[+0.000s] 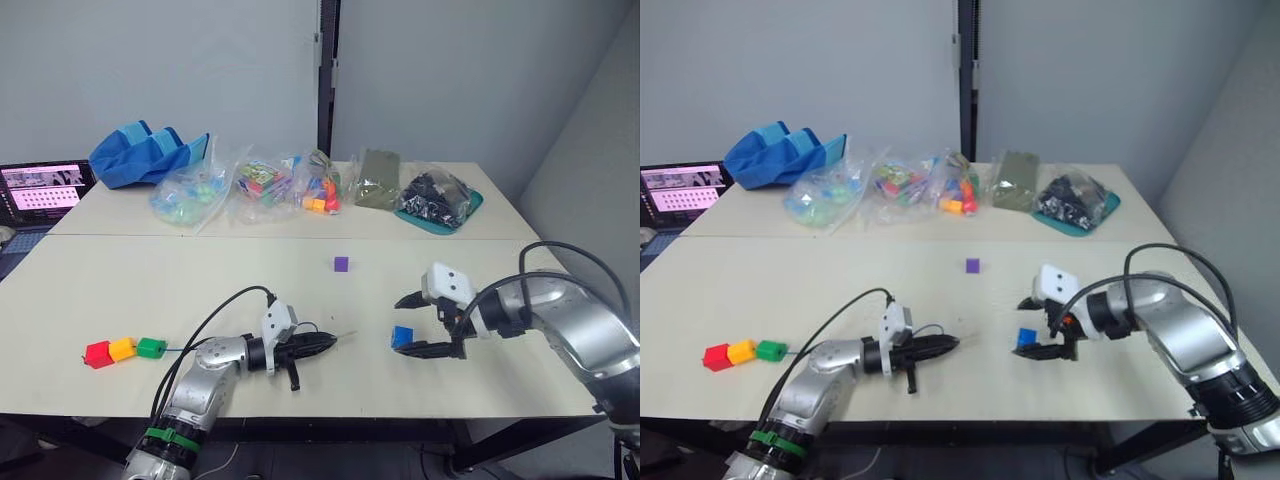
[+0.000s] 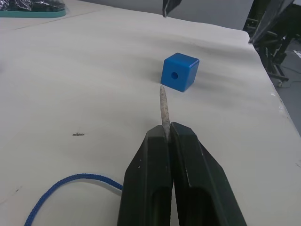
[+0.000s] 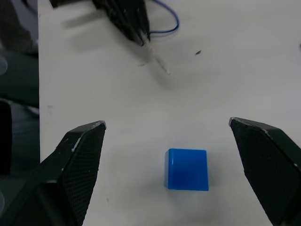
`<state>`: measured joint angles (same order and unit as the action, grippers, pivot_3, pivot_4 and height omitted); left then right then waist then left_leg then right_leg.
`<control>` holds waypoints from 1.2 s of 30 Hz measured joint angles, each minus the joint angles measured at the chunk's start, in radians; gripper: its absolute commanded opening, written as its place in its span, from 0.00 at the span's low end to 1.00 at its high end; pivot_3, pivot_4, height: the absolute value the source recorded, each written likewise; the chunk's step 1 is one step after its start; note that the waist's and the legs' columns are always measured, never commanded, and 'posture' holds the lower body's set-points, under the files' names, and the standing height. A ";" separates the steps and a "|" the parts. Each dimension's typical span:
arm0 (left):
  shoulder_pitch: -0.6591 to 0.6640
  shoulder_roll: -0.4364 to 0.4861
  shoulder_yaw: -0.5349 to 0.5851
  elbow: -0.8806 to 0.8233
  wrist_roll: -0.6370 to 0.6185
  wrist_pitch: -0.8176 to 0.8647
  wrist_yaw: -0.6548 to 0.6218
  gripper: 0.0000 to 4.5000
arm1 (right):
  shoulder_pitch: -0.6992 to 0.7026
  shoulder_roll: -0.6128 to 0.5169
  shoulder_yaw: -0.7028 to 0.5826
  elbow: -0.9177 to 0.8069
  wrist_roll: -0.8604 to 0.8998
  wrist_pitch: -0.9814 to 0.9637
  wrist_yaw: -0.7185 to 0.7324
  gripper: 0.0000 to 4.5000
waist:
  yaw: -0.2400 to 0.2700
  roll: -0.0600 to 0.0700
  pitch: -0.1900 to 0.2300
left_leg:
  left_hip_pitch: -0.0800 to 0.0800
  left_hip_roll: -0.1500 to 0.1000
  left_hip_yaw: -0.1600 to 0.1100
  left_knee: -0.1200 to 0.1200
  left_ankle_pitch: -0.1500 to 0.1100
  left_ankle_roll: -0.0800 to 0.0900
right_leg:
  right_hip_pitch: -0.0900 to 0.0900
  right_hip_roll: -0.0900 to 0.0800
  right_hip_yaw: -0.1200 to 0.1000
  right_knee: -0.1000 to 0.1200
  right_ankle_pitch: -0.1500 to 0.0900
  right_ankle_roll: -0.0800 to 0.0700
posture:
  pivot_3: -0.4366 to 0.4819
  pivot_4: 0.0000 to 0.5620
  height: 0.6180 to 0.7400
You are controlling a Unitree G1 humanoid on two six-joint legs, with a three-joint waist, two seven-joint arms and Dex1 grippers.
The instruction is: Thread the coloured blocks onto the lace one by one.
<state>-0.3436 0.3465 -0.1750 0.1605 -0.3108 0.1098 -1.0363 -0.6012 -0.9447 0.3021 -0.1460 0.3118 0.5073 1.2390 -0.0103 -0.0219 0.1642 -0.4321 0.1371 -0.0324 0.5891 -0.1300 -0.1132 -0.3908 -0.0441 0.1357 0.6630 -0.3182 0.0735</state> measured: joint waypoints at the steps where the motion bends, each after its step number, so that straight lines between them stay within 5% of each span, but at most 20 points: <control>1: 0.002 -0.002 -0.003 0.000 0.001 0.000 0.003 0.00 | -0.004 0.011 0.012 0.014 -0.019 -0.014 0.008 0.99 | 0.000 0.000 0.000 | 0.000 0.000 0.000 0.000 0.000 0.000 | 0.000 0.000 0.000 0.000 0.000 0.000 | 0.48 0.27 0.81; 11: 0.004 -0.012 -0.029 -0.010 0.024 0.000 0.007 0.00 | -0.047 0.095 0.068 0.219 -0.205 -0.131 -0.010 0.99 | 0.011 0.000 0.000 | 0.000 0.000 0.000 0.000 0.000 0.000 | 0.000 0.000 0.000 0.000 0.000 0.000 | 0.48 0.27 0.81; 21: -0.016 -0.038 -0.044 0.010 0.034 0.000 -0.003 0.00 | -0.004 0.113 0.044 0.225 -0.213 -0.093 -0.003 0.27 | 0.021 0.000 0.000 | 0.000 0.000 0.000 0.001 0.000 0.000 | 0.000 0.000 0.000 0.000 0.000 0.000 | 0.48 0.27 0.81; 36: -0.092 -0.036 -0.104 0.057 0.104 -0.006 -0.045 0.00 | 0.022 0.148 0.056 0.107 -0.236 -0.059 0.001 0.26 | 0.022 0.000 0.000 | 0.000 0.000 0.000 0.001 0.000 0.000 | 0.001 0.000 0.000 0.000 0.000 0.000 | 0.48 0.27 0.81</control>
<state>-0.4353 0.3103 -0.2787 0.2172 -0.2066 0.1042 -1.0811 -0.5794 -0.7963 0.3579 -0.0393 0.0759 0.4487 1.2402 0.0113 -0.0216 0.1643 -0.4320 0.1369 -0.0324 0.5900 -0.1299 -0.1135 -0.3903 -0.0440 0.1356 0.6635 -0.3180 0.0736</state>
